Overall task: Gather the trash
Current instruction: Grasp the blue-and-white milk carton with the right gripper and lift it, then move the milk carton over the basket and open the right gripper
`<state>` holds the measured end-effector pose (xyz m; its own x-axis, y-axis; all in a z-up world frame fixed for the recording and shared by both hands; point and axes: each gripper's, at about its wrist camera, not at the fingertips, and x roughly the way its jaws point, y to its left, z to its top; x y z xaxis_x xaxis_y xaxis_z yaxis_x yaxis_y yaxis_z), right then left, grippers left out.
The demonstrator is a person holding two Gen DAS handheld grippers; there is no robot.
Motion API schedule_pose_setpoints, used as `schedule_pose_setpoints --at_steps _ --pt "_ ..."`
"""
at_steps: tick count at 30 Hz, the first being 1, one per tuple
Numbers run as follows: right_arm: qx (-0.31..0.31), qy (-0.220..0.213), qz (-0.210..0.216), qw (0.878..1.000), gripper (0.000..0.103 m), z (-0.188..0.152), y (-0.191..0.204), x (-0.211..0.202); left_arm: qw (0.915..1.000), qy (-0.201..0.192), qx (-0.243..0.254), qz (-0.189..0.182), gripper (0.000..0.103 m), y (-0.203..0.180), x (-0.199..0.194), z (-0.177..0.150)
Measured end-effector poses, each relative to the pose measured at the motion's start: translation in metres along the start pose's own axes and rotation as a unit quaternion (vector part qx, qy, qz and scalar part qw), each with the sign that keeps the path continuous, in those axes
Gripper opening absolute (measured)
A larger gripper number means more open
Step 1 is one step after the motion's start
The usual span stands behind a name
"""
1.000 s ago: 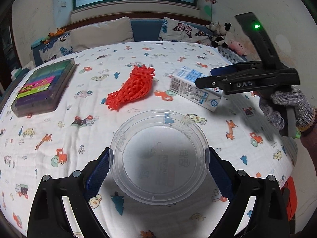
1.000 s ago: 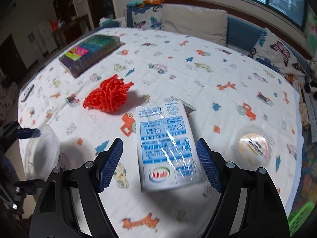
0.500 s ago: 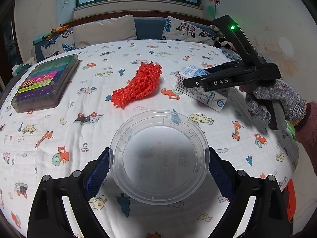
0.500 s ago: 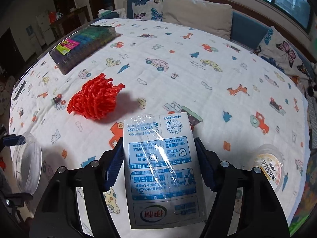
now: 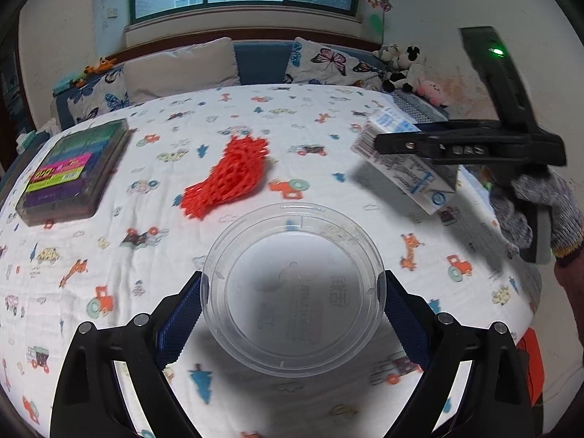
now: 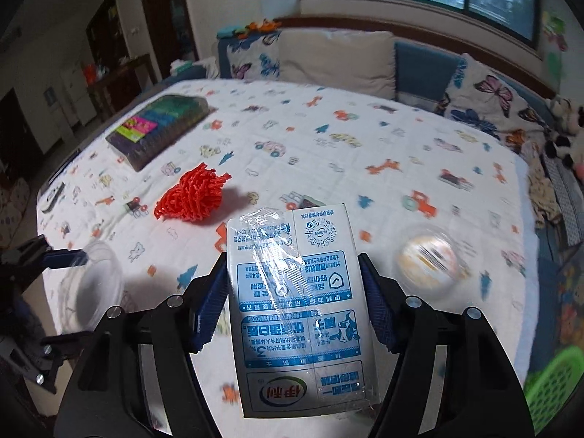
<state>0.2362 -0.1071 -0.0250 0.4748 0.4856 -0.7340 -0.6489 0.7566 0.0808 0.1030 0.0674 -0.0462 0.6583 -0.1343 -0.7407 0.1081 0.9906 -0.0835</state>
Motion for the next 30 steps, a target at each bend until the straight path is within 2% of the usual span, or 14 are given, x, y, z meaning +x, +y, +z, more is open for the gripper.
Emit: schedule_pose_setpoints --at_steps 8,14,21,24,30 --pt "0.059 -0.038 -0.03 0.997 0.068 -0.036 -0.036 -0.063 0.9992 -0.008 0.03 -0.024 0.09 -0.039 0.002 0.015" --pt "0.121 -0.059 -0.089 0.987 0.068 -0.08 -0.084 -0.118 0.997 -0.01 0.058 -0.049 0.09 -0.078 0.008 0.027" --pt "0.2 -0.047 -0.177 0.963 0.068 -0.143 -0.155 -0.163 0.9921 -0.008 0.095 -0.082 0.09 -0.13 0.018 0.04" --pt "0.239 -0.043 -0.209 0.947 0.068 -0.169 -0.187 -0.18 0.9897 -0.01 0.108 -0.093 0.09 -0.15 0.021 0.048" --pt "0.296 -0.044 -0.246 0.922 0.069 -0.202 -0.232 -0.198 0.9855 -0.012 0.131 -0.107 0.09 -0.186 0.028 0.064"
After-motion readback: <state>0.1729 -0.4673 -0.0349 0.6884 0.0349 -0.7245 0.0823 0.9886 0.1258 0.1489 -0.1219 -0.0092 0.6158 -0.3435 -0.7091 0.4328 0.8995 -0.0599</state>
